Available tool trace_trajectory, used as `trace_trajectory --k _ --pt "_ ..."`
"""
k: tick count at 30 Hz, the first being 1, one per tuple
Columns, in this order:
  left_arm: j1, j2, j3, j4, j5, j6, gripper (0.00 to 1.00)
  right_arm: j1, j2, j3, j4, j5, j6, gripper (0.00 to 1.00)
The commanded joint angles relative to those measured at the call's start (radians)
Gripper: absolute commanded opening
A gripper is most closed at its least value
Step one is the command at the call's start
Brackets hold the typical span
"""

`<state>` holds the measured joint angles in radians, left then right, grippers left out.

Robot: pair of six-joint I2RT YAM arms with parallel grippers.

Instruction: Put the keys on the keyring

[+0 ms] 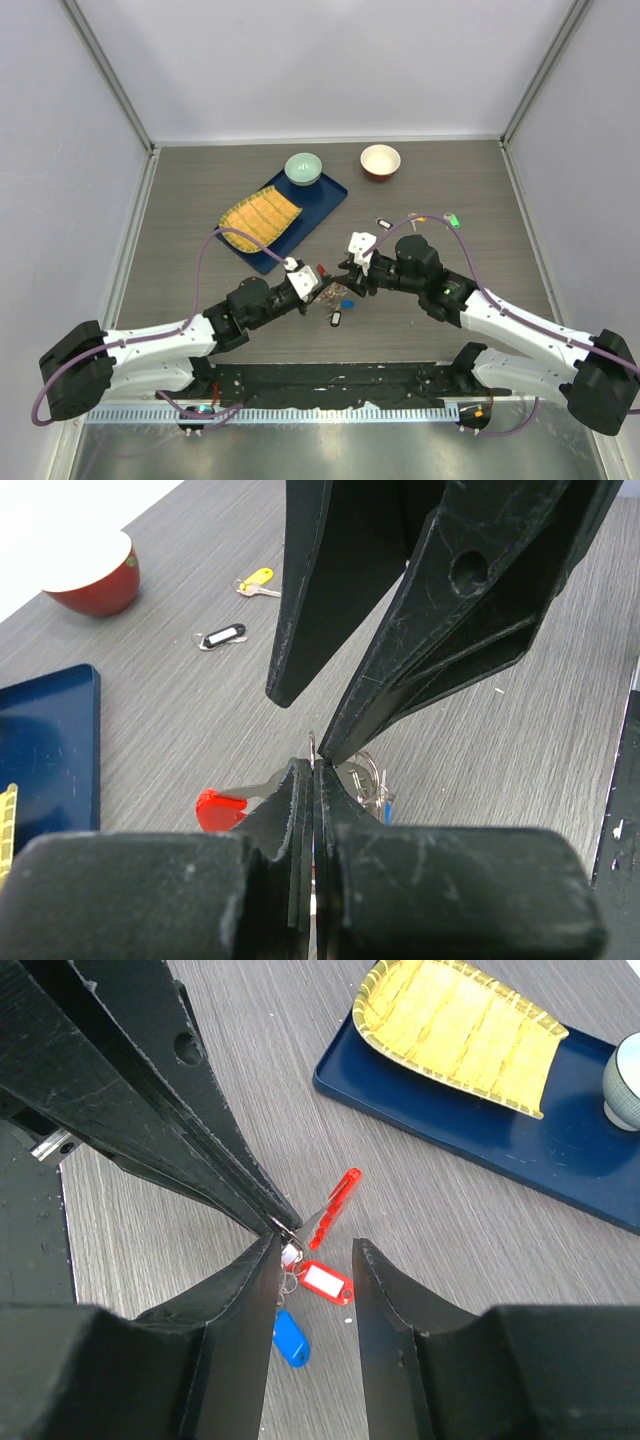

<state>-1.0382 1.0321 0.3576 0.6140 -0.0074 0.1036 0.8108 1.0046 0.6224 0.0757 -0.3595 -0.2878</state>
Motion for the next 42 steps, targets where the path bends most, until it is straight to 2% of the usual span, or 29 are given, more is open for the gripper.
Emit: trace_trajectory --k 1,7,13,14,15,16,19,25,33,37,42 --pt "0.003 -0.007 0.053 0.018 -0.008 -0.035 0.0 0.013 -0.008 0.011 0.061 -0.006 -0.02 0.4" --pt "0.003 -0.015 0.064 -0.002 0.004 -0.048 0.0 0.025 -0.006 -0.004 0.082 0.007 -0.037 0.36" --pt "0.003 -0.027 0.069 -0.02 0.04 -0.064 0.0 0.05 0.011 -0.003 0.084 0.004 -0.053 0.26" --pt "0.003 -0.033 0.069 -0.022 0.04 -0.073 0.0 0.054 0.011 -0.003 0.084 0.007 -0.054 0.15" --pt "0.003 -0.035 0.069 -0.022 0.04 -0.08 0.0 0.06 0.014 -0.001 0.081 0.01 -0.062 0.13" --pt "0.004 -0.038 0.07 -0.022 0.038 -0.085 0.0 0.062 0.014 0.0 0.081 0.011 -0.066 0.06" --pt "0.004 -0.046 0.073 -0.023 0.017 -0.125 0.0 0.08 0.019 0.0 0.081 0.028 -0.071 0.01" --pt "0.003 -0.05 0.099 -0.054 -0.065 -0.208 0.0 0.131 0.022 -0.003 0.075 0.1 -0.088 0.01" --pt "0.003 -0.004 0.138 -0.094 -0.045 -0.292 0.06 0.206 0.038 -0.004 0.105 0.243 -0.109 0.01" --pt "0.003 0.014 0.147 -0.097 -0.042 -0.311 0.17 0.231 0.051 0.003 0.102 0.277 -0.113 0.01" --pt "0.003 0.016 0.147 -0.102 -0.042 -0.301 0.23 0.234 0.055 0.003 0.099 0.278 -0.111 0.01"
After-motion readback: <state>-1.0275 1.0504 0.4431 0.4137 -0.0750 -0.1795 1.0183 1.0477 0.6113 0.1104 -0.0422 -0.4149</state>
